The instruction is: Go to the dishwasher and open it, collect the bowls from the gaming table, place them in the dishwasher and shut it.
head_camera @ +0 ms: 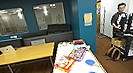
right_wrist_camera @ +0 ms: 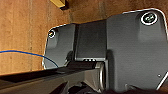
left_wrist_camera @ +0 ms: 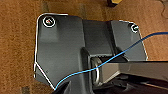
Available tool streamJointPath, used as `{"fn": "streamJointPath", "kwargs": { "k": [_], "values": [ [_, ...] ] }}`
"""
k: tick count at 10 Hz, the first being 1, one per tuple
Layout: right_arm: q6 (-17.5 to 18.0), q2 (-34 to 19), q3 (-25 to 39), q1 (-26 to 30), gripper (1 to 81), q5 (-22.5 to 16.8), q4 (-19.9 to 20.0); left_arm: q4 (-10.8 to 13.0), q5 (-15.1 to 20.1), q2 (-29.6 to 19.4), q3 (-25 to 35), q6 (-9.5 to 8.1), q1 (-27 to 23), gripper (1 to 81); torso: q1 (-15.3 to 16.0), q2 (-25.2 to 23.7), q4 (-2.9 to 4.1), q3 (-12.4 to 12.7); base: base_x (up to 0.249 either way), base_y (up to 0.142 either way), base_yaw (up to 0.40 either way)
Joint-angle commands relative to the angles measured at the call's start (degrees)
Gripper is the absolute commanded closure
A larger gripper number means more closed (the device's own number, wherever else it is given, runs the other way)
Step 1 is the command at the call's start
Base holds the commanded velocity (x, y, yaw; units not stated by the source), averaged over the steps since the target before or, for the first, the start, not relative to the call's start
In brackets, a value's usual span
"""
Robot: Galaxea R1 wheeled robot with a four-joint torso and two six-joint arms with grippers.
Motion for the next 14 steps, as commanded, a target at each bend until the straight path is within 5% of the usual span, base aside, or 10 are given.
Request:
{"fn": "streamJointPath", "kwargs": {
  "k": [1, 3, 4, 9, 14],
  "values": [
    [0.68, -12.64, 17.99, 3.92, 1.0, -0.22, 0.09, 0.04, 2.93, -0.47, 0.77, 0.21, -2.64, 1.0, 0.01, 0.00, 0.00, -3.15, 0.000, 0.000, 0.000],
    [1.65, -20.31, 28.57, 5.59, 1.0, 0.31, 0.18, 0.04, 2.93, -0.38, 0.85, 0.21, -2.64, 1.0, 0.01, 0.00, 0.00, -4.50, 0.000, 0.000, 0.000],
    [2.53, -23.39, 32.35, 6.56, 1.0, 0.22, 0.36, 0.04, 2.85, -0.38, 0.85, 0.21, -2.64, 1.0, 0.01, 0.00, 0.00, -3.08, 0.000, 0.000, 0.000],
    [4.46, -42.77, 49.89, 14.72, 1.0, 0.05, 6.59, 0.21, 1.18, -3.01, 5.95, 0.21, -2.64, 1.0, 0.03, 0.02, 0.00, -3.54, 0.000, 0.000, 0.000],
    [4.46, -58.37, 61.88, 26.59, 1.0, -0.74, 12.75, -0.05, 0.74, -2.84, 6.13, 0.21, -2.64, 1.0, 0.03, 0.02, 0.00, -3.59, 0.000, 0.000, 0.000]
  ]
}}
